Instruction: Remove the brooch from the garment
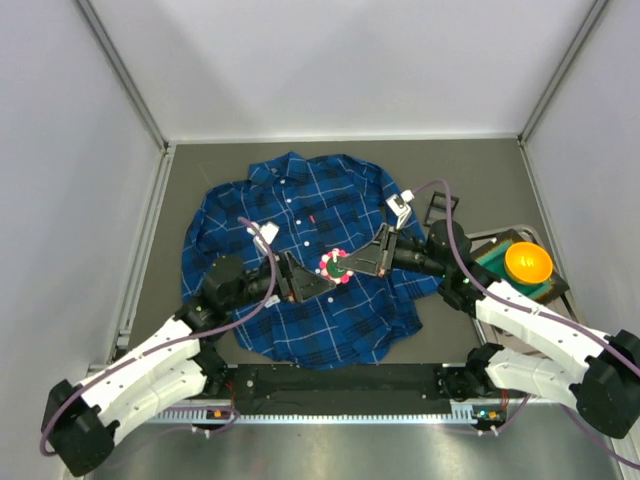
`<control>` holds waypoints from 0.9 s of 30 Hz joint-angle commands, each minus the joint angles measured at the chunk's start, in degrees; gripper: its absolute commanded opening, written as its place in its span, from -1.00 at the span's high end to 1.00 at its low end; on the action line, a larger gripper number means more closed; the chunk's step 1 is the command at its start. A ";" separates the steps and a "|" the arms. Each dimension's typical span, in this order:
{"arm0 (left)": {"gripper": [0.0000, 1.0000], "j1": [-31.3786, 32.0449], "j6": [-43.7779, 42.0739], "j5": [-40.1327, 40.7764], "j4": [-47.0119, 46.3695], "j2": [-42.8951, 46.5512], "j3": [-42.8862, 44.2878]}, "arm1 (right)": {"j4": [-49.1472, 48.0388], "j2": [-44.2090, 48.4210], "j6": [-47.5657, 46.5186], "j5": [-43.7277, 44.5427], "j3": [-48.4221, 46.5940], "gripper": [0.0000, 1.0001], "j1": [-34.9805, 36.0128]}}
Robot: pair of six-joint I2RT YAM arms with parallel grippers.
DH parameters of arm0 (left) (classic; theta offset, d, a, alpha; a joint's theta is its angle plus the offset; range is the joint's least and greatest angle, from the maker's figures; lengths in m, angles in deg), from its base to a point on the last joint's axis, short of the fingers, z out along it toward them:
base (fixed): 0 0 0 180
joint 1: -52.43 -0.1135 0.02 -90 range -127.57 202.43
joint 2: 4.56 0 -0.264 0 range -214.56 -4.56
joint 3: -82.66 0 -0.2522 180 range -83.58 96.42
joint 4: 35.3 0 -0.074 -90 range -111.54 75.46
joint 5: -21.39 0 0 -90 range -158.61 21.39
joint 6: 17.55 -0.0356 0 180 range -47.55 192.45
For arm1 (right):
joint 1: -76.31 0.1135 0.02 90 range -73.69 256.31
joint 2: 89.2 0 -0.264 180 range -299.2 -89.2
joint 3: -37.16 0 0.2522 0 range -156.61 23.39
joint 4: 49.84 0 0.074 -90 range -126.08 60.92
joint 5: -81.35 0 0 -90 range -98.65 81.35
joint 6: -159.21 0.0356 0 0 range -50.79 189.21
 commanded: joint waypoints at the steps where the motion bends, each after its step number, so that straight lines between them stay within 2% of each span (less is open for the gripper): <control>1: -0.95 -0.33 2.28 -3.37 -9.41 -4.25 2.45 | -5.42 0.87 0.02 -2.70 0.10 1.00 -0.26; 6: -0.80 -0.68 3.24 -3.81 -12.41 -5.32 2.10 | -5.15 0.78 -0.60 -3.23 0.45 1.00 -0.26; 14: -0.94 -1.03 3.60 -2.67 -13.47 -3.30 1.22 | -4.89 -0.01 -1.57 -3.50 0.63 1.00 0.00; 27: -0.79 -1.12 4.92 -2.41 -17.42 -7.08 2.54 | -4.10 0.07 -2.45 -3.06 0.10 1.00 1.06</control>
